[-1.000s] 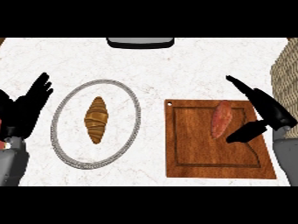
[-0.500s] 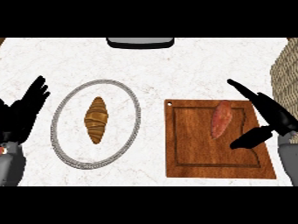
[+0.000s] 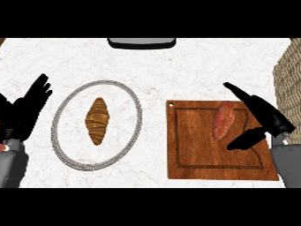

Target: Pick the sweet potato from the cutting board and place it in the basket

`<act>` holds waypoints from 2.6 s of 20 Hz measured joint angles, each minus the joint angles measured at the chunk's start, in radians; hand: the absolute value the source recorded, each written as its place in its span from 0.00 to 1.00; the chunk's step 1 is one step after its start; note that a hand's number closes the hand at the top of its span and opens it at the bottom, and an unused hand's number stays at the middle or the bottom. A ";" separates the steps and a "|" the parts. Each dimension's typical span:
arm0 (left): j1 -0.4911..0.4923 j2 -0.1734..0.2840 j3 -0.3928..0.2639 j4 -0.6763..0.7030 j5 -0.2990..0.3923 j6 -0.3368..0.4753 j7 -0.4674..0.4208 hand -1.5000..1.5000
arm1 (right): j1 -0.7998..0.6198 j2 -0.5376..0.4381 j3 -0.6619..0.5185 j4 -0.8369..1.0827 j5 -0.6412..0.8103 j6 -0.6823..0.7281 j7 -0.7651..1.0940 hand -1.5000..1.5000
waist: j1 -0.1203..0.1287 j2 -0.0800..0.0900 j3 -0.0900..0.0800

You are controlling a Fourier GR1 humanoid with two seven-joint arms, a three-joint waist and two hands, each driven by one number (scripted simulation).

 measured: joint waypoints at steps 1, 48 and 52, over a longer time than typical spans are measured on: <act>0.005 -0.008 -0.007 -0.017 -0.006 0.009 0.013 0.50 | 0.004 0.005 0.010 0.011 0.019 -0.011 -0.004 0.00 | 0.001 0.000 0.000; -0.116 -0.063 -0.080 -0.024 -0.042 -0.038 0.028 0.50 | -0.809 -0.014 -0.425 0.571 0.892 -0.935 0.990 1.00 | 0.176 0.063 -0.007; -0.122 -0.065 -0.083 -0.017 -0.048 -0.033 0.034 0.50 | -0.890 -0.055 -0.453 0.653 1.011 -0.921 1.037 1.00 | 0.167 0.059 -0.006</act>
